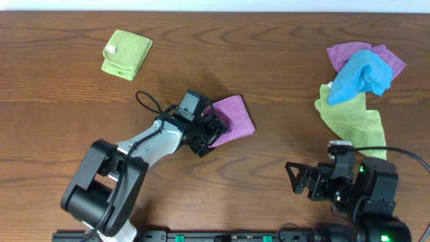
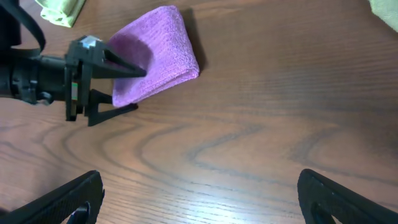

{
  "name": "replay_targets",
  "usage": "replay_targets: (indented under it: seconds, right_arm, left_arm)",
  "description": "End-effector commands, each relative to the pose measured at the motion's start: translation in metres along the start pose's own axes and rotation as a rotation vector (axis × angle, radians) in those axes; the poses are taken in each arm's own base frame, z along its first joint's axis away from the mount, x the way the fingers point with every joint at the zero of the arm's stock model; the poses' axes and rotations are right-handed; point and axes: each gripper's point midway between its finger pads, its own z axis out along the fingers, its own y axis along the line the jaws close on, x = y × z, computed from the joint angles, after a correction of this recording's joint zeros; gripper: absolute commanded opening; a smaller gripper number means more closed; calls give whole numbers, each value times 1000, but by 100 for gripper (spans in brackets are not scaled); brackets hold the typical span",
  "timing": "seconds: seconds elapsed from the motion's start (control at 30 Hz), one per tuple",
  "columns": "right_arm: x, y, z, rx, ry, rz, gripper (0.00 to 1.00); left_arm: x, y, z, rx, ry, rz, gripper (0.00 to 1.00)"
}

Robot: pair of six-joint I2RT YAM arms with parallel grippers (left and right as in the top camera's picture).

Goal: Fold the cloth

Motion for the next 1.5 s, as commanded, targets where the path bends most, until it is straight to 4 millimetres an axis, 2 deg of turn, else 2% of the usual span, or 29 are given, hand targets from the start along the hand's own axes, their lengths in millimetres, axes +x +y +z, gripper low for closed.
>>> replay_targets:
  seconds: [0.0, 0.03, 0.07, 0.1, 0.2, 0.3, 0.4, 0.5, 0.7, 0.83, 0.97, 1.13, 1.33, 1.47]
  right_arm:
    - [2, 0, 1, -6, 2, 24, 99]
    - [2, 0, 1, -6, 2, 24, 99]
    - [2, 0, 1, -6, 2, 24, 99]
    - [2, 0, 1, -6, 2, 24, 99]
    - [2, 0, 1, -6, 2, 24, 99]
    - [2, 0, 1, -6, 2, 24, 99]
    - [2, 0, 1, -6, 2, 24, 99]
    - [2, 0, 1, -6, 2, 24, 99]
    - [2, 0, 1, -6, 2, 24, 99]
    - [2, 0, 1, -6, 2, 24, 99]
    - [2, 0, 1, -6, 2, 24, 99]
    - [2, 0, 1, -6, 2, 24, 99]
    - [2, 0, 1, -6, 2, 24, 99]
    - [2, 0, 1, -6, 2, 24, 99]
  left_arm:
    - [-10, 12, 12, -40, -37, -40, 45]
    - [-12, 9, 14, -28, -41, -34, 31]
    - [-14, 2, 15, 0, -47, -13, 9]
    - [-17, -7, 15, 34, -58, 13, 6]
    - [-25, -37, 9, 148, -98, 88, 6]
    - [-50, -72, -18, 263, -202, 115, 6]
    - [-86, -101, -61, 334, -320, 132, 6]
    - [-126, -120, -111, 363, -424, 126, 6]
    - [-189, -135, -199, 347, -638, 143, 6]
    - [-218, -138, -244, 352, -771, 146, 6]
    - [-241, -127, -273, 315, -893, 134, 6]
    - [-268, -115, -286, 289, -980, 142, 6]
    - [-299, -103, -281, 278, -1003, 122, 6]
    - [-318, -107, -278, 251, -1016, 166, 6]
